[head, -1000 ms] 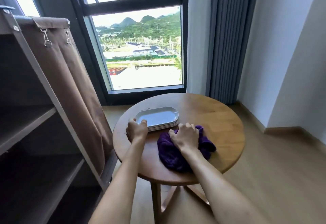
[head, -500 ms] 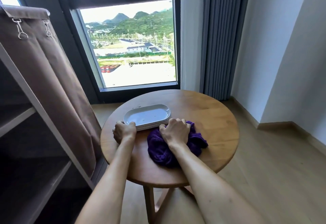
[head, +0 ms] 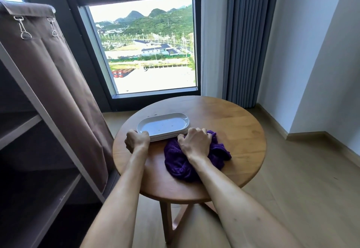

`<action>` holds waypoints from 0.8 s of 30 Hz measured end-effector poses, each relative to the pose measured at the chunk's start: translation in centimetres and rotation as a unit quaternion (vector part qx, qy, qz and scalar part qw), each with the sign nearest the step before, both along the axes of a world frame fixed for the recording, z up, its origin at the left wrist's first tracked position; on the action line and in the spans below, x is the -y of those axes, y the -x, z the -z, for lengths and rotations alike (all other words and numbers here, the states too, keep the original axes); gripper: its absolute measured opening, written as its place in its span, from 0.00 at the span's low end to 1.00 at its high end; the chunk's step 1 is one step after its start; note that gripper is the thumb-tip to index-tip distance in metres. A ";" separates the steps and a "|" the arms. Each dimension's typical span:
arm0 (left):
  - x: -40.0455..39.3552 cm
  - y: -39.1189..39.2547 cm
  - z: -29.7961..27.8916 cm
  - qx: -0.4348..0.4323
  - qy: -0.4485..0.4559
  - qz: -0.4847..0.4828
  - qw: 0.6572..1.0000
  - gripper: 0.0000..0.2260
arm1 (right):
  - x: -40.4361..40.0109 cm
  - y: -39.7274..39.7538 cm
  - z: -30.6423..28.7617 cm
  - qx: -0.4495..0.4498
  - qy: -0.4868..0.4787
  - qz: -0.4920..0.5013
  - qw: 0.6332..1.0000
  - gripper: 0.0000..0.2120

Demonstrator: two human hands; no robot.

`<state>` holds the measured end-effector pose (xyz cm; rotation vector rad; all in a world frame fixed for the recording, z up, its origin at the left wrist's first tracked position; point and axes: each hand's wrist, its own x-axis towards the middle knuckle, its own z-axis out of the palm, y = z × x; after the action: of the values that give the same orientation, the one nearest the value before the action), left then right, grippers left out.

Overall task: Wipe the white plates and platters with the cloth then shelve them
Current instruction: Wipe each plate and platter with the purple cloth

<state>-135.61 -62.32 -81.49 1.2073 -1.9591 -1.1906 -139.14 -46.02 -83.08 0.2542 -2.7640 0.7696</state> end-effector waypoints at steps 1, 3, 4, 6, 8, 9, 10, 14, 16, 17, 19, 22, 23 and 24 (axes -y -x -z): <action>0.2 0.1 0.0 0.003 0.000 0.003 1.000 0.05 | 0.0 0.0 0.0 0.000 -0.001 0.000 1.000 0.17; 0.5 0.2 -0.1 0.013 0.007 0.008 1.000 0.05 | 0.0 0.1 0.1 0.000 0.000 0.001 1.000 0.17; 0.7 0.3 -0.1 0.018 0.012 0.008 1.000 0.06 | 0.0 0.1 0.1 -0.001 0.000 0.001 1.000 0.17; 0.8 0.3 -0.2 0.023 0.024 0.006 0.999 0.06 | 0.1 0.1 0.0 -0.001 -0.001 0.001 1.000 0.17; 0.7 0.3 -0.3 0.037 0.030 0.006 0.999 0.03 | 0.1 0.2 0.1 -0.003 -0.004 0.004 1.000 0.17; 0.7 0.4 -0.5 0.047 0.034 0.004 0.998 0.04 | 0.1 0.2 0.1 -0.003 -0.005 0.004 1.000 0.17; 0.8 0.6 -0.6 0.059 0.035 0.004 0.998 0.07 | 0.2 0.2 0.1 -0.002 -0.005 0.005 1.000 0.17; 1.4 1.0 -1.1 0.093 0.021 0.023 0.995 0.12 | 0.3 0.3 0.1 0.001 -0.007 0.006 1.000 0.17; 1.7 0.7 -0.8 0.098 0.005 0.021 0.995 0.17 | 0.3 0.3 0.1 -0.002 -0.006 0.006 1.000 0.17; 1.9 0.6 -0.6 0.096 -0.001 0.016 0.995 0.18 | 0.3 0.3 0.1 -0.003 -0.005 0.005 1.000 0.17; 2.0 0.6 -0.6 0.090 0.005 0.009 0.996 0.15 | 0.3 0.3 0.1 -0.003 -0.004 0.006 1.000 0.17; 1.9 0.8 -0.9 0.103 0.027 0.008 0.994 0.12 | 0.3 0.2 0.1 -0.002 -0.005 0.006 1.000 0.16; 1.9 0.7 -1.1 0.103 0.037 0.008 0.994 0.11 | 0.3 0.2 0.1 -0.001 -0.004 0.006 1.000 0.16; 1.8 0.6 -1.2 0.098 0.050 0.005 0.994 0.09 | 0.3 0.2 0.0 -0.003 -0.003 0.006 1.000 0.16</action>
<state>-136.26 -64.14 -80.28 1.3046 -2.1425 -0.9984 -139.37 -46.33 -83.13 0.2409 -2.7604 0.7581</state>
